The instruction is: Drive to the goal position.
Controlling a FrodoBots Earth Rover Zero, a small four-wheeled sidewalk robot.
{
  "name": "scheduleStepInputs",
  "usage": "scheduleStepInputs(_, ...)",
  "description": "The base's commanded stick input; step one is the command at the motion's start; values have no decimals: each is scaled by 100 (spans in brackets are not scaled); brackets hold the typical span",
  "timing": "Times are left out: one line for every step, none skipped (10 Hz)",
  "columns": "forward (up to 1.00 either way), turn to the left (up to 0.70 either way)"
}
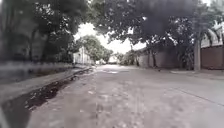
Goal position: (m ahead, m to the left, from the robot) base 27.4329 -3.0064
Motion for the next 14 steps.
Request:
scheduleStepInputs(100,0)
scheduleStepInputs(100,0)
scheduleStepInputs(100,10)
scheduleStepInputs(100,29)
scheduleStepInputs(100,22)
scheduleStepInputs(100,6)
scheduleStepInputs(100,0)
scheduleStepInputs(100,0)
scheduleStepInputs(100,0)
scheduleStepInputs(100,0)
scheduleStepInputs(100,0)
scheduleStepInputs(100,0)
scheduleStepInputs(100,-1)
scheduleStepInputs(100,-21)
